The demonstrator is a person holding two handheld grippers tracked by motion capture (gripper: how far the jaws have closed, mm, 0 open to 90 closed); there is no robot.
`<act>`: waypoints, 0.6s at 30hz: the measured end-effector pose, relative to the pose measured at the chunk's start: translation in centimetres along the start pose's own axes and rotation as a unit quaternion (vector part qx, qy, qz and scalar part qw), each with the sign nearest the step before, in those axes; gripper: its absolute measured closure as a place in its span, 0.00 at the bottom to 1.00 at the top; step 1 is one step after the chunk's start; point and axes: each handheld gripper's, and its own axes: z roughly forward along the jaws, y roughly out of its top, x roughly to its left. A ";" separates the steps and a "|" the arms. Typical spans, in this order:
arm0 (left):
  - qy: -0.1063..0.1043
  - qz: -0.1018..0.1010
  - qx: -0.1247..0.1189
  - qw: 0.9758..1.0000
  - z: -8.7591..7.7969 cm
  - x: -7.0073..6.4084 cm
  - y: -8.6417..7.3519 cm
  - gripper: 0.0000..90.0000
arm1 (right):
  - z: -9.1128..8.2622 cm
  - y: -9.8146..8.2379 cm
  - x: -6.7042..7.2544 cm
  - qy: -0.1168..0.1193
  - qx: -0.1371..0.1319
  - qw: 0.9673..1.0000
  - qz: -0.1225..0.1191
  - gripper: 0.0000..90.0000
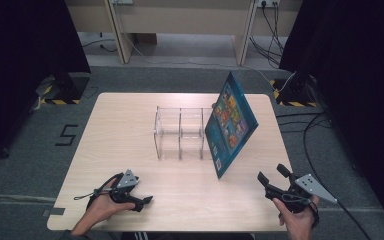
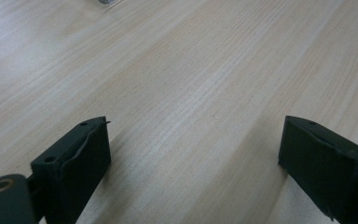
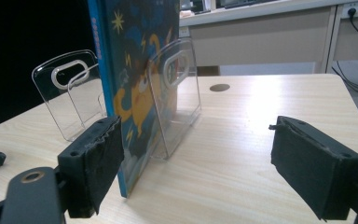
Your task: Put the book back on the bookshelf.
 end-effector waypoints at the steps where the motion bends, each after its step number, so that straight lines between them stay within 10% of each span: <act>1: 0.000 0.000 0.000 1.000 0.0 0.0 0.0 0.09 | -0.1 0.0 -0.1 0.000 0.002 1.000 0.000 0.20; 18: 0.000 0.000 0.000 1.000 0.0 0.0 0.0 0.09 | -0.4 -1.4 -1.0 -0.007 0.059 0.998 0.004 0.17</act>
